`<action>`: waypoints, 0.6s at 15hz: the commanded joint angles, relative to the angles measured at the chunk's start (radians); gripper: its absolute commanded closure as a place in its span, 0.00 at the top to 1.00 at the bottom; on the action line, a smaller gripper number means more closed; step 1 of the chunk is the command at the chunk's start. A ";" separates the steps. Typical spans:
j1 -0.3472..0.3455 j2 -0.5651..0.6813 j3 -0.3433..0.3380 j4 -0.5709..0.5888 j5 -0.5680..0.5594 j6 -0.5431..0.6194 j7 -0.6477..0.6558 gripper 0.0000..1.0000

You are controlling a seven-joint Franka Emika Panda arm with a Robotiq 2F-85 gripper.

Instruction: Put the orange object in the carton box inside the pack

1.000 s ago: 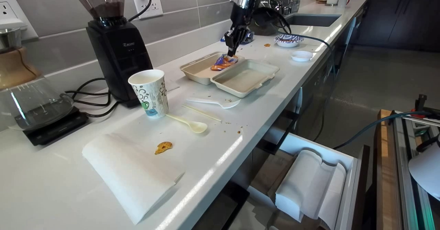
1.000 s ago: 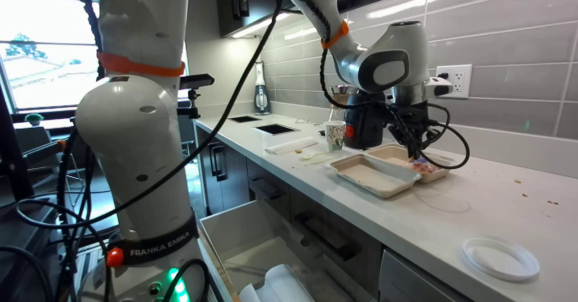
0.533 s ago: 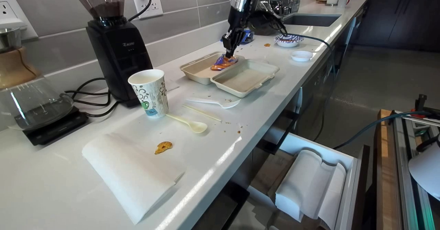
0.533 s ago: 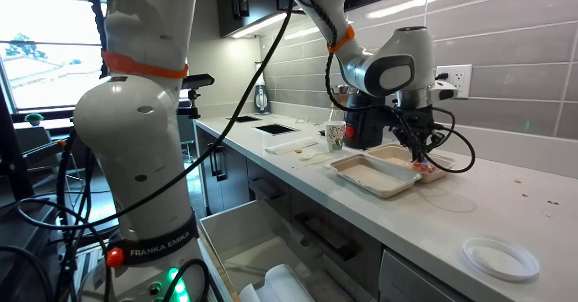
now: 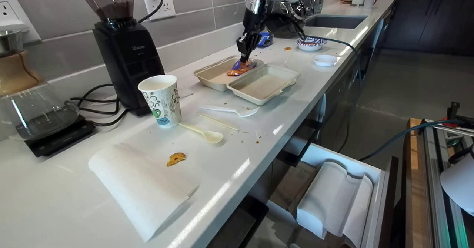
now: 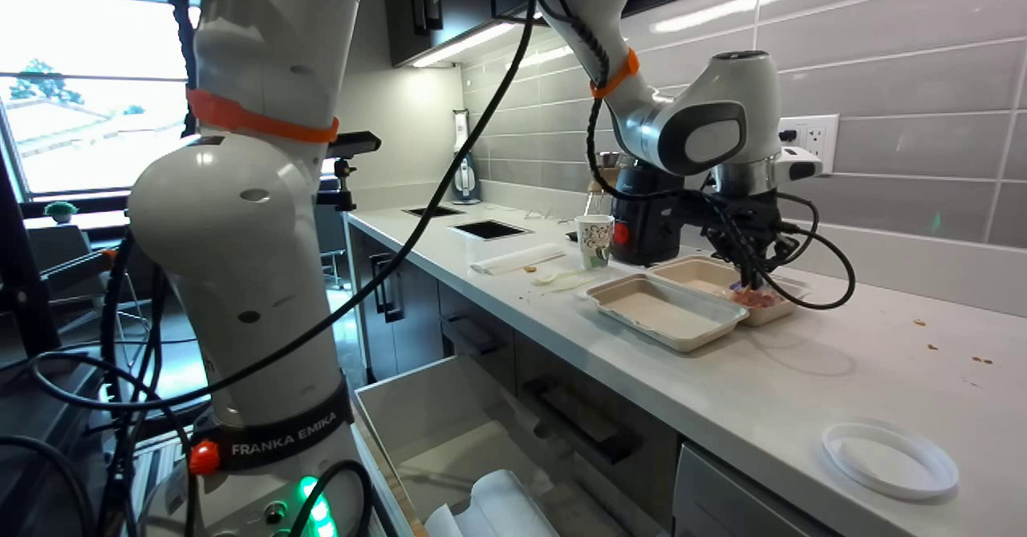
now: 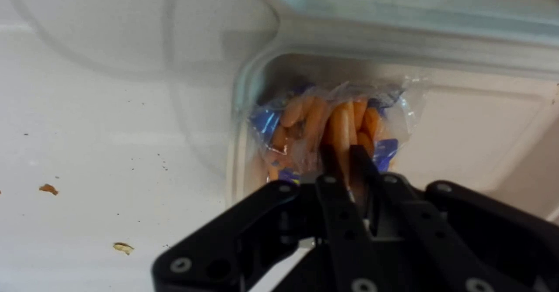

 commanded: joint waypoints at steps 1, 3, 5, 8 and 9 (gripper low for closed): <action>-0.023 0.032 0.021 0.038 -0.020 -0.016 0.007 0.03; -0.025 0.036 0.025 0.042 -0.022 -0.017 0.007 0.03; -0.028 0.038 0.028 0.044 -0.022 -0.019 0.007 0.03; -0.030 0.025 0.025 0.034 -0.028 -0.028 0.012 0.44; -0.031 0.021 0.025 0.032 -0.028 -0.031 0.013 0.51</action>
